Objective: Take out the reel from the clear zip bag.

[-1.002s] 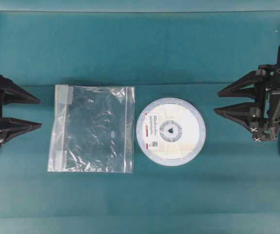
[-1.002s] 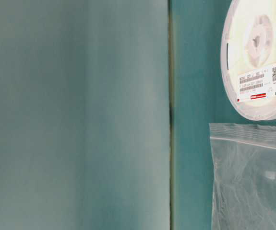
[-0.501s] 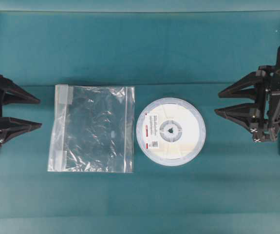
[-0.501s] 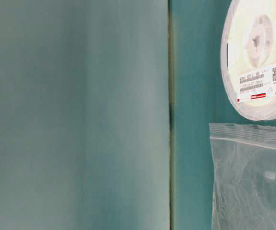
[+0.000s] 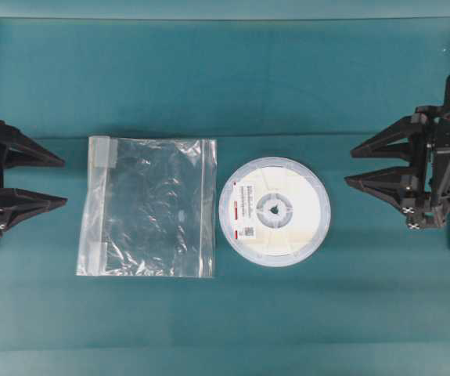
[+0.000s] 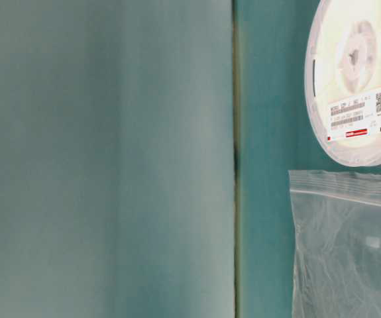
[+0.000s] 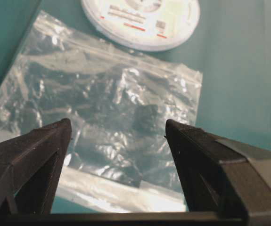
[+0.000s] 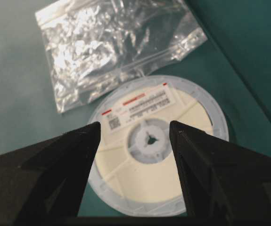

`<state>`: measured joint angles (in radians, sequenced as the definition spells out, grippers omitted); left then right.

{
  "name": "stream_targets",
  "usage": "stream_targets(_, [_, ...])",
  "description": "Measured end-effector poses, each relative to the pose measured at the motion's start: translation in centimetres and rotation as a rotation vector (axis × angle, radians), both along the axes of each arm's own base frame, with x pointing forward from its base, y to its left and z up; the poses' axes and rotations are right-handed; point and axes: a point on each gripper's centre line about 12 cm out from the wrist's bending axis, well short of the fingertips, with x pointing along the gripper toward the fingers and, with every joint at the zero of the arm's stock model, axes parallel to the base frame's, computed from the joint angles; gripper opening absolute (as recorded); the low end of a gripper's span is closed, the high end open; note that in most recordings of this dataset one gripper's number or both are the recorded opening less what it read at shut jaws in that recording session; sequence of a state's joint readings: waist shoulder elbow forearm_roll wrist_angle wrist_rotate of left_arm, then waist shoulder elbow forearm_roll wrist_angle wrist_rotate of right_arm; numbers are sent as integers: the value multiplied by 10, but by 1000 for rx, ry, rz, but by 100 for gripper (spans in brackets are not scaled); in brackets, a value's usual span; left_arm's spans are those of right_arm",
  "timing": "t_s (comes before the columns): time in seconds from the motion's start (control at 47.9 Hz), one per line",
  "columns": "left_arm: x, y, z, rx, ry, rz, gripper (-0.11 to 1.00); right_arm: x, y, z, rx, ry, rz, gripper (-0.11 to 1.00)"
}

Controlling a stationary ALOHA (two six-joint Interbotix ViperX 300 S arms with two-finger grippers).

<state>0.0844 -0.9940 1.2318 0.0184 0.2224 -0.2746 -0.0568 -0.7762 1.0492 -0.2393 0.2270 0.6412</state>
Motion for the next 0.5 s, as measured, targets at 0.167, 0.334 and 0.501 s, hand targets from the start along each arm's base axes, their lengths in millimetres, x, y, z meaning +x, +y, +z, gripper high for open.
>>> stream_targets(0.167, [0,0,0,0,0,-2,87,0,1,0,1,0,3,77])
stream_targets(0.334, [0,0,0,1,0,-2,87,1,2,1,0,-10,9,77])
stream_targets(0.501, [0,0,-1,1,2,-2,87,1,2,1,0,-13,9,77])
